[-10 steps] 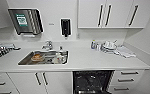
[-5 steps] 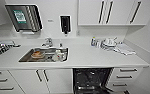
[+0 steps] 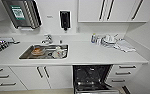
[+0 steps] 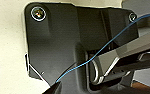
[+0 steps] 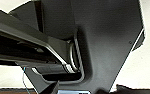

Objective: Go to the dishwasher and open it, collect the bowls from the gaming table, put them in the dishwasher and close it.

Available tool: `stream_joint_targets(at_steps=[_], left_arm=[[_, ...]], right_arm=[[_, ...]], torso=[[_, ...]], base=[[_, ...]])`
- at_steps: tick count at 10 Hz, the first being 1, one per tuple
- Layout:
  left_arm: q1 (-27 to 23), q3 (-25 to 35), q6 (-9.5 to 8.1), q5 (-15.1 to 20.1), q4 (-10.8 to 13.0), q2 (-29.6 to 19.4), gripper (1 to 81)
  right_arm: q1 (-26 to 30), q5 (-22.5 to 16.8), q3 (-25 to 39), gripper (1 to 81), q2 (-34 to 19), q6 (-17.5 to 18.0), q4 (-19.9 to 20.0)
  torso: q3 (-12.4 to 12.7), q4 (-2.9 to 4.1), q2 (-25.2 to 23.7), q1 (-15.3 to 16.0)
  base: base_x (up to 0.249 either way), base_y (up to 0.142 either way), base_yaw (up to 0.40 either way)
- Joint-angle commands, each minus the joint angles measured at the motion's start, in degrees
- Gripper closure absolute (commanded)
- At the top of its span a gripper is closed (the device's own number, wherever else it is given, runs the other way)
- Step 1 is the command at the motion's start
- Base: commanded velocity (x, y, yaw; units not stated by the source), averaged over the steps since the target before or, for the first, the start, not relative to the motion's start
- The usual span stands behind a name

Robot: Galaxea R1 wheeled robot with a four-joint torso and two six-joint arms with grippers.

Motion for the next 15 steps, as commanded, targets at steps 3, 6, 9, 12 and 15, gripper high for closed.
stream_joint_targets(at_steps=[3,6,9,12,15], left_arm=[[-0.8,0.4,0.05,4.0,-0.5,-0.6,1.0],[-0.8,0.3,0.05,3.8,-0.5,-0.6,1.0],[-0.8,0.3,0.05,3.8,-0.4,-0.6,1.0],[-0.8,0.3,0.05,3.8,-0.4,-0.6,1.0],[-0.8,0.3,0.05,3.8,-0.4,-0.6,1.0]], right_arm=[[1.7,-2.6,-3.1,1.0,1.9,-46.1,46.1],[2.8,-2.6,-0.6,1.0,-0.2,-47.0,46.2],[2.4,-2.6,-0.2,1.0,-0.2,-46.8,46.1],[2.4,-2.6,-0.1,1.0,-0.3,-47.1,46.1],[2.5,-2.6,-0.1,1.0,-0.3,-47.1,46.0]], torso=[[0.0,0.0,9.6,-6.2],[0.0,0.0,15.4,-10.0],[6.4,0.0,20.9,-13.4],[11.7,0.0,26.3,-17.0],[17.6,0.0,32.2,-20.9]], base=[[0.0,0.0,0.0],[0.0,0.0,0.0],[0.0,0.0,0.0],[0.0,0.0,0.0],[0.0,0.0,0.0]])
